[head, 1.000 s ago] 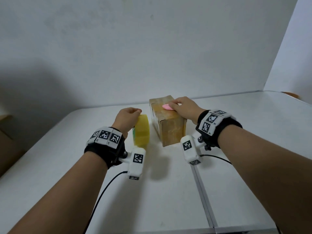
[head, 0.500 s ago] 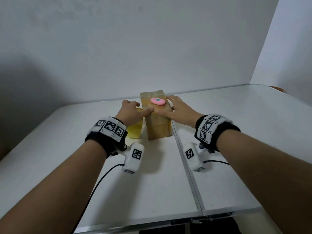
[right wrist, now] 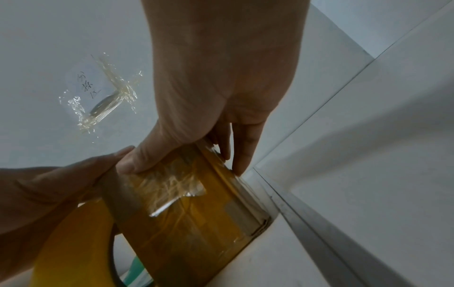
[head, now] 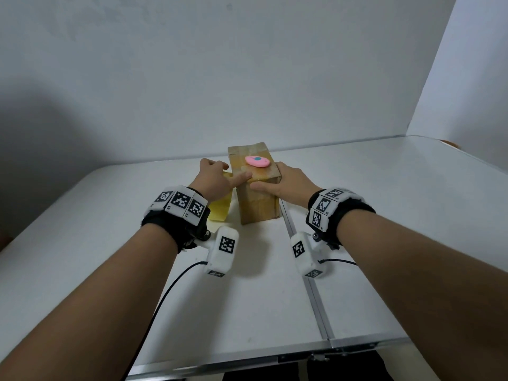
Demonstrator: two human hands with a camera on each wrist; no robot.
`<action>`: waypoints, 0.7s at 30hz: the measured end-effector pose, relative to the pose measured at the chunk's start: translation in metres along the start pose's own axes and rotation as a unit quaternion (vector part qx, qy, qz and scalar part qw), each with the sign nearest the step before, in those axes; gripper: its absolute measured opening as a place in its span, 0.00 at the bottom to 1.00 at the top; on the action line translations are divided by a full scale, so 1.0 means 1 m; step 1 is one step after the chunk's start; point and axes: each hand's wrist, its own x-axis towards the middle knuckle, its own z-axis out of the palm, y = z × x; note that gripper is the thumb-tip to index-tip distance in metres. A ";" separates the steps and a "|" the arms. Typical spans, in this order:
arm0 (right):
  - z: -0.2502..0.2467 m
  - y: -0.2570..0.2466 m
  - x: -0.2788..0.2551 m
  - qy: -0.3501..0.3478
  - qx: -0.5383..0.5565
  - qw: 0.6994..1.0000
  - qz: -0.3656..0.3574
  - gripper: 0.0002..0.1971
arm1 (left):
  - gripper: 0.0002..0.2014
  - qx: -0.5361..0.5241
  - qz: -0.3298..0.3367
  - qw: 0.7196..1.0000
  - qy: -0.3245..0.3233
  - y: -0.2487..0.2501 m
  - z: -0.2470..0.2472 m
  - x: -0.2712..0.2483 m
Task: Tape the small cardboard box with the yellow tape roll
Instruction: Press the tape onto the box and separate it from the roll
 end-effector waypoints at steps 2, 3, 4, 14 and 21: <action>0.002 0.002 0.003 -0.002 -0.015 1.000 0.002 0.29 | 0.42 0.003 -0.001 1.000 -0.003 0.000 0.000 -0.001; 0.003 0.003 0.004 -0.009 -0.023 1.000 0.010 0.35 | 0.42 0.002 -0.001 1.000 -0.002 0.000 0.000 -0.001; 0.003 0.004 0.005 -0.016 -0.030 0.999 0.013 0.39 | 0.42 0.001 -0.001 1.000 0.000 0.000 0.000 -0.002; 0.003 0.017 0.003 -0.084 -0.021 0.996 -0.010 0.52 | 0.42 0.012 -0.002 1.000 0.005 0.002 0.000 -0.003; 0.021 0.013 0.013 -0.026 0.120 0.991 0.050 0.54 | 0.42 0.010 0.000 1.000 0.008 0.002 0.001 -0.005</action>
